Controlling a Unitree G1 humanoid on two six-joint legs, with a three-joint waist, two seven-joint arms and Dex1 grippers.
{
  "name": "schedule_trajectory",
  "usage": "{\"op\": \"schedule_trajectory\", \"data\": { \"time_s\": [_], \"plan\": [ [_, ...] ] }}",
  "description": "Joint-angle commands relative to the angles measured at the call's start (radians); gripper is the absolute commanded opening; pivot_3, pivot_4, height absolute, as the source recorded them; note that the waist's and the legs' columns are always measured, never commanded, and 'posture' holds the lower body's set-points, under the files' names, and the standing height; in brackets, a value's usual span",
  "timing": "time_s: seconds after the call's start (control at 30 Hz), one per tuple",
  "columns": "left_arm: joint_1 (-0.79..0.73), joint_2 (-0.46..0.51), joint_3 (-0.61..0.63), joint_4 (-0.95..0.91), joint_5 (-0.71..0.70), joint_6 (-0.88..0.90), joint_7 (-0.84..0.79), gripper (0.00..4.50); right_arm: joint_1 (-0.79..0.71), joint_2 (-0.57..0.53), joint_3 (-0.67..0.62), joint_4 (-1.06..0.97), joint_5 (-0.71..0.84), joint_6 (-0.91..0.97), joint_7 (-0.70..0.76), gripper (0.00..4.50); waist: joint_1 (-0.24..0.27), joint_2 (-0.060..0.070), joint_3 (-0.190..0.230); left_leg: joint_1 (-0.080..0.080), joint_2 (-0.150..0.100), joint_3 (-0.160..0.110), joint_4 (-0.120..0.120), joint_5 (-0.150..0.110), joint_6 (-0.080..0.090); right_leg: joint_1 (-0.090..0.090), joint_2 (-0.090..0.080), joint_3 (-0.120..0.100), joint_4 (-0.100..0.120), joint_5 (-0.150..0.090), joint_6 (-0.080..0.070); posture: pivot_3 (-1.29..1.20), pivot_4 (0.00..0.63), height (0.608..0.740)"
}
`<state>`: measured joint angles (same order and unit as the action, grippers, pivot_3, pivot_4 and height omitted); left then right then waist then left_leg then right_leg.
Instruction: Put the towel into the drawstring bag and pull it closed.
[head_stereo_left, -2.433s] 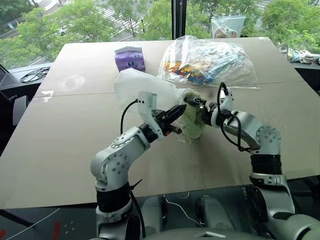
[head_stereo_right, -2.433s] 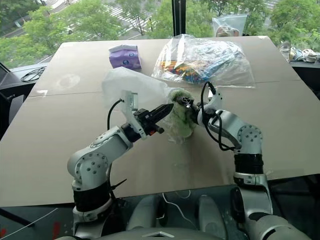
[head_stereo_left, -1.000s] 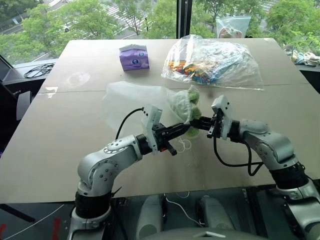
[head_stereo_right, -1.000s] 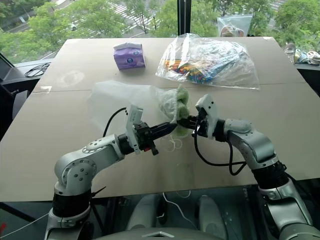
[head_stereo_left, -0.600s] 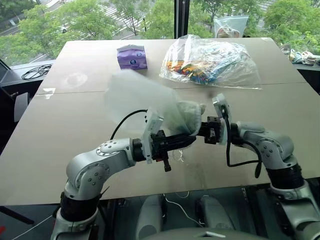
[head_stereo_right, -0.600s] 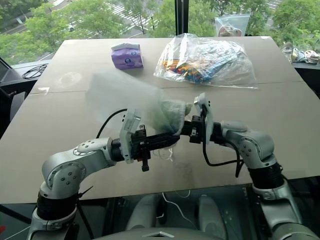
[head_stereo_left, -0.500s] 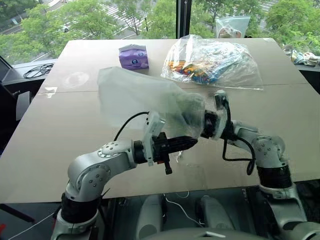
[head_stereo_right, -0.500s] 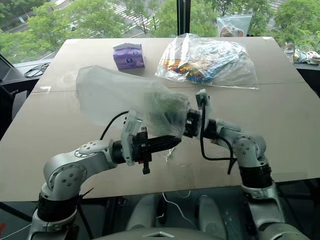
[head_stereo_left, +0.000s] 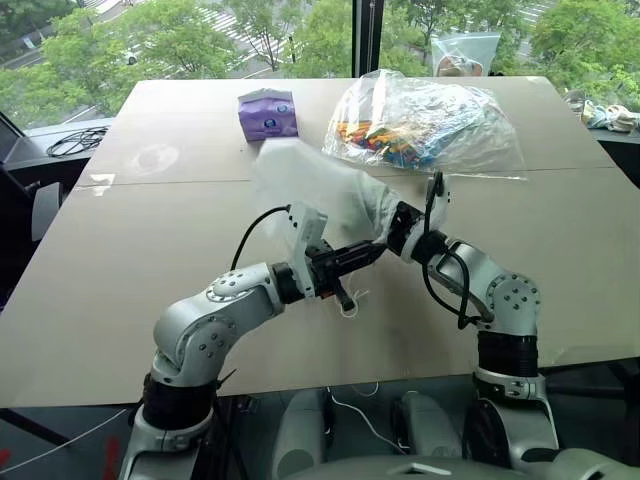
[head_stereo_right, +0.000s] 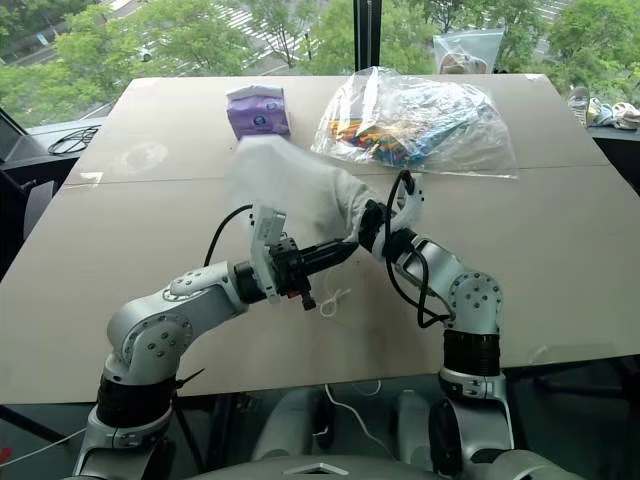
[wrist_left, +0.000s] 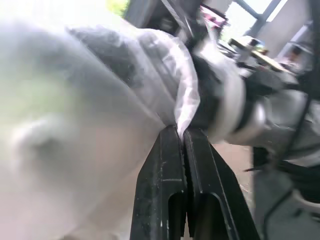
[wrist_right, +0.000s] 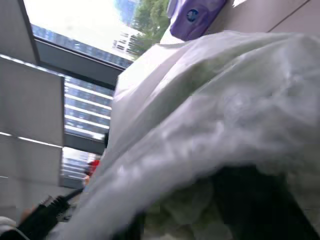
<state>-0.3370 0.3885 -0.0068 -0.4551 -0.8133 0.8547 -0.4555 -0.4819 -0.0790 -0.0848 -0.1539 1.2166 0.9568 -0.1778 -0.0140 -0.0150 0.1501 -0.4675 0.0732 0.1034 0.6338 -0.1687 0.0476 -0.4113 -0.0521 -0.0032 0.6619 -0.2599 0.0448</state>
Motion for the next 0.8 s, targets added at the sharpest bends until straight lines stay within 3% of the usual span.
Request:
{"op": "schedule_trajectory", "data": {
  "time_s": [0.03,0.1,0.3,0.4,0.57,0.8],
  "plan": [
    [-0.053,0.006,0.061,0.032,0.082,-0.102,0.035,0.0,0.009,-0.199,0.127,-0.105,-0.225,0.001,0.14,3.18,0.0,0.0,0.0,0.0,0.0,0.0,0.0,0.0,0.0,0.0,0.0,0.0,0.0,0.0,0.0,0.0,0.15,0.74],
    [-0.068,0.014,0.072,0.053,0.131,-0.138,0.053,0.0,0.012,-0.292,0.15,-0.133,-0.273,-0.008,0.222,3.18,0.0,0.0,0.0,0.0,0.0,0.001,0.0,0.0,0.0,0.0,0.0,0.0,-0.001,0.0,0.0,0.0,0.15,0.74],
    [-0.08,0.009,0.096,0.095,0.206,-0.204,0.079,0.0,0.083,-0.544,0.123,-0.289,-0.284,-0.098,0.658,3.18,0.002,0.0,0.001,0.0,0.0,0.001,-0.001,0.0,0.0,-0.001,0.004,0.001,-0.001,0.002,0.003,0.0,0.15,0.74],
    [-0.08,0.003,0.092,0.097,0.216,-0.208,0.077,0.0,0.095,-0.612,0.189,-0.249,-0.47,-0.209,0.718,3.18,0.002,-0.001,0.001,0.0,0.001,0.0,-0.001,0.0,0.0,-0.001,0.004,0.001,-0.001,0.001,0.003,0.0,0.15,0.74],
    [-0.078,-0.011,0.082,0.096,0.228,-0.205,0.074,0.0,0.045,-0.542,0.34,-0.086,-0.781,-0.379,0.669,3.18,0.001,-0.002,0.001,0.0,0.0,0.001,0.001,0.0,0.0,0.0,0.003,0.001,-0.001,0.0,0.0,0.0,0.15,0.74],
    [-0.072,-0.013,0.092,0.084,0.232,-0.195,0.076,0.0,-0.056,-0.355,0.34,0.222,-0.998,-0.569,0.574,3.18,0.004,-0.002,0.001,0.0,0.0,0.002,0.001,0.0,0.0,-0.001,0.004,0.002,0.0,0.002,0.004,0.0,0.15,0.74]
  ]
}}
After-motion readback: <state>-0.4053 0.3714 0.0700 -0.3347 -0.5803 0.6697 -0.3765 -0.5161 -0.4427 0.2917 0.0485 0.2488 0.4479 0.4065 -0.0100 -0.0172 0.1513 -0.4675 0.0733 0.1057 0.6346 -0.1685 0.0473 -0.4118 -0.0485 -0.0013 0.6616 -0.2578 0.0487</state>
